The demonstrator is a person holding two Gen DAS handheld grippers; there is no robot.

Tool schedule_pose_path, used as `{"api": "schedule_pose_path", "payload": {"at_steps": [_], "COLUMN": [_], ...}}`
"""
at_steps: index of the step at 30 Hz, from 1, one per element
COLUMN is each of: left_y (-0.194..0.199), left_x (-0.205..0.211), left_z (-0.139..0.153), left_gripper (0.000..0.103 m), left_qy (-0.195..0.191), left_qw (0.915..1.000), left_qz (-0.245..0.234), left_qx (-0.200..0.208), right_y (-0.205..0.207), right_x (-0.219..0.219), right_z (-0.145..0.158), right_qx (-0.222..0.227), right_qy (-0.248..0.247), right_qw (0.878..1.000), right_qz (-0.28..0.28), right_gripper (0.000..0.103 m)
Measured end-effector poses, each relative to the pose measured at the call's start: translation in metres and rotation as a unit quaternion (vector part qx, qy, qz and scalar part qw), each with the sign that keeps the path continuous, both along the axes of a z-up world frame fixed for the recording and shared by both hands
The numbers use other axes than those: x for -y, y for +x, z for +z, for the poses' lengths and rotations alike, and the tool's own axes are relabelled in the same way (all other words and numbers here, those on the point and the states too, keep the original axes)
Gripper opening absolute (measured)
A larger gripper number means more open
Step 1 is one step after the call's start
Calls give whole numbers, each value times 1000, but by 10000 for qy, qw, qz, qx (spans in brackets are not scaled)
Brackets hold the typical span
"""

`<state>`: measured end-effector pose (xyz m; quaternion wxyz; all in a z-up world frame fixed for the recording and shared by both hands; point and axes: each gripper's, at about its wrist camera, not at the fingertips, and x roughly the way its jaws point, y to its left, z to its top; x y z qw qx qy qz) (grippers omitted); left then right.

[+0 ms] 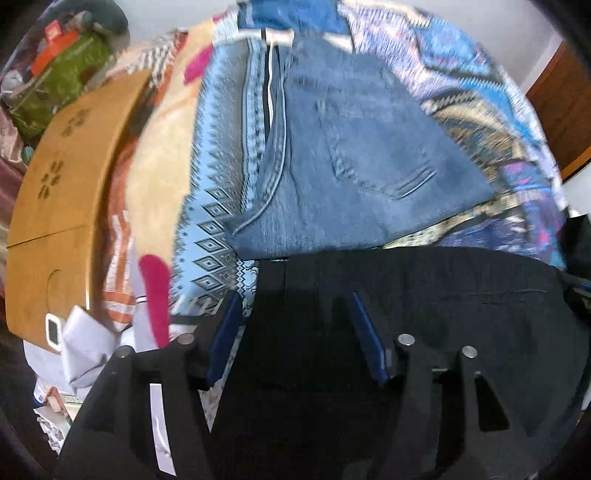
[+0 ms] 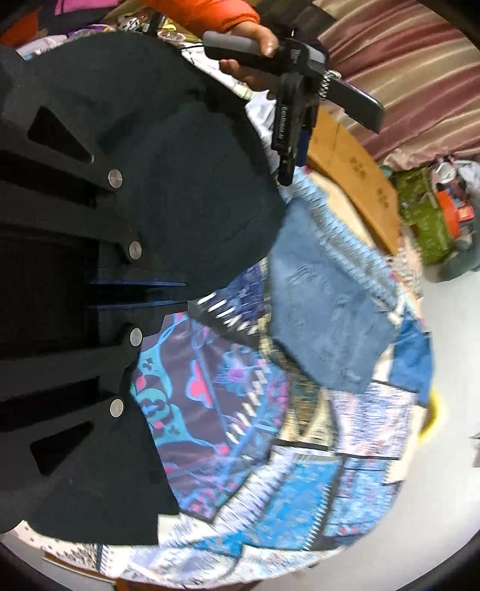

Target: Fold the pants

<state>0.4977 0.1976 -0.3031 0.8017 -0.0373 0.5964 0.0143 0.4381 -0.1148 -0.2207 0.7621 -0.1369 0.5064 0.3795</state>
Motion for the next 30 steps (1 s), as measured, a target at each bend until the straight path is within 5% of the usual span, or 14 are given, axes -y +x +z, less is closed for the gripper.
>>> {"api": "schedule_pose_path", "payload": {"at_steps": [8,11,12,14,19,23,30], "left_y": [23,24,23,22,14,2,-26], "left_x": [-5,-3,-1,4,10,9,18], "left_z": [-45,-47,-47,-47,-42,-30,20], "left_gripper": [70,70,68,41,24,7,6], "left_qy": [-106,-119,-76,-153,-186,-203,48], "left_qw": [9990,9993,9994,9994,9995,9998,9989], "left_qz": [60,36,-8,-128,-178,41,72], "left_qx": [-431,-365,-323,-285,-182,-83,453], "right_y": [16,17,20,19,14,5,-13], "right_x": [3,4,5,7,6,3,2], "right_z": [-17,-17,-19,-20,-18,-14,6], "right_qx": [-327,-365,-456,-583,-610,-320,205], "right_qy": [302,330,408,526,556,414,305], "right_qw": [9990,9988,9981,9968,9966,9986,9993], "right_qz": [0,-78,-116,-166,-84,-43,-107], "right_gripper": [13,24,26,30,33,14,7]}}
